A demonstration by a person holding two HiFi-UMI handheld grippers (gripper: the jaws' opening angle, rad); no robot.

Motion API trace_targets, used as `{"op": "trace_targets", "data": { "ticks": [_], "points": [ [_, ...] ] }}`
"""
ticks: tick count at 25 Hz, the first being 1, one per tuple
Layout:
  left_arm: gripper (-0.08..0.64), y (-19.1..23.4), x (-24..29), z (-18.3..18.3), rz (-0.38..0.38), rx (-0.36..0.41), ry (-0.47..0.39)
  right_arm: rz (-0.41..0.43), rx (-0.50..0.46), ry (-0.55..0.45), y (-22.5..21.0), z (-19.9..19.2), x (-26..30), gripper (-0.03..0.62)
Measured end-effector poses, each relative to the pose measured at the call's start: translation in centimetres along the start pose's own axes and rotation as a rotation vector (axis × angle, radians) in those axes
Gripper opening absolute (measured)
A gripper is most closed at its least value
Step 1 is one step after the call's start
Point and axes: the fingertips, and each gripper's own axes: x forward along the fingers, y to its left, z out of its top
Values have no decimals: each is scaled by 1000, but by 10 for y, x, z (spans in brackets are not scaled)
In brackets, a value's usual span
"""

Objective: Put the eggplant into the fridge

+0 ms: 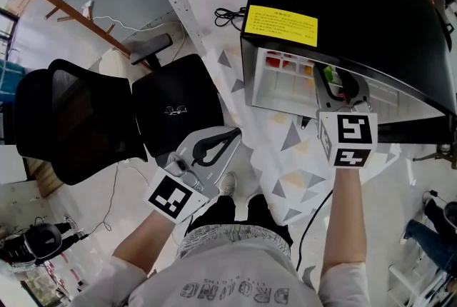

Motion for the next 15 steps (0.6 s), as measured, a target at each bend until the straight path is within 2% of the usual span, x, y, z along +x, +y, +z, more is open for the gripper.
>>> {"op": "trace_targets", "data": {
  "ticks": [15],
  "points": [
    [6, -20, -9, 10, -32, 38, -9, -5, 74, -74, 0, 11, -42, 138]
  ]
}}
